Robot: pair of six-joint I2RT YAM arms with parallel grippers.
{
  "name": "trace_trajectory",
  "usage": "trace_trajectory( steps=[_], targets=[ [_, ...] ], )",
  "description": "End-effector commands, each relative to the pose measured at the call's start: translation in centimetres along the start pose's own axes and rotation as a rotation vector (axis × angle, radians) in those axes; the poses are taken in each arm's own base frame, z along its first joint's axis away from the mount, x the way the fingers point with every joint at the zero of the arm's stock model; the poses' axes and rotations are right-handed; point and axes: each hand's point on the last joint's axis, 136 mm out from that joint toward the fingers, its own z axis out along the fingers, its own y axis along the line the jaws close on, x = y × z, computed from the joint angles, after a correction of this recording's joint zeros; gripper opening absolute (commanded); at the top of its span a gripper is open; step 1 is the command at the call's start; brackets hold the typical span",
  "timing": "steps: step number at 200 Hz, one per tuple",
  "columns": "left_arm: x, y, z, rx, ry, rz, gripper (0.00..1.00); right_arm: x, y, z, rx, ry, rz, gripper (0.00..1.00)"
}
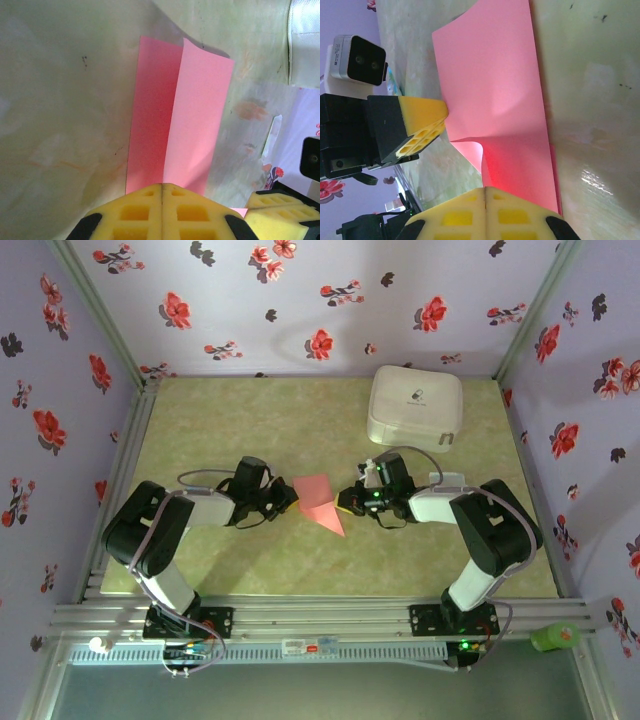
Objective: Fold a paper plane with a square sheet of paper (pick it up from the middle)
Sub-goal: Fourth fold the wing at the center of the table.
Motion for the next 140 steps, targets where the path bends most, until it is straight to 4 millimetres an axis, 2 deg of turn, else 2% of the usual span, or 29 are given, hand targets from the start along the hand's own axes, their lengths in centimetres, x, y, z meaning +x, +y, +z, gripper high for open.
trace_trajectory(
  steps=[1,25,47,61,65,75,117,140],
  targets=[
    [-0.4,-0.8,-0.2,0.026,-0.012,0.017,0.00,-0.3,-0.2,-0.6,0.029,-0.016,-0.007,0.19],
    [-0.5,-1.4,-0.6,0.037,-0.039,-0.004,0.00,-0.8,-1.1,-1.9,0.163,-0.044,-0.063,0.32],
    [-0.3,-1.9,-1.0,0.038,-0.068,-0.024,0.00,-1.9,-2.7,-4.3,0.355,-0.124,-0.128,0.36],
    [-0.4,-2.2,-1.2,0.041,-0.089,-0.040,0.00,-2.4,-3.0,-5.7,0.417,-0.183,-0.173,0.39],
    [-0.3,-2.3,-1.3,0.042,-0.092,-0.046,0.00,-2.5,-2.9,-5.9,0.413,-0.198,-0.193,0.44],
    [-0.2,-2.5,-1.4,0.045,-0.104,-0.059,0.00,-2.1,-1.7,-5.8,0.380,-0.221,-0.286,0.50],
    [-0.1,-3.4,-2.0,0.060,-0.131,-0.068,0.00,1.9,2.1,-3.4,0.434,-0.262,-0.894,0.49],
    [0.1,-3.9,-2.2,0.065,-0.128,-0.057,0.00,2.3,2.7,-2.8,0.442,-0.334,-1.019,0.48]
  ],
)
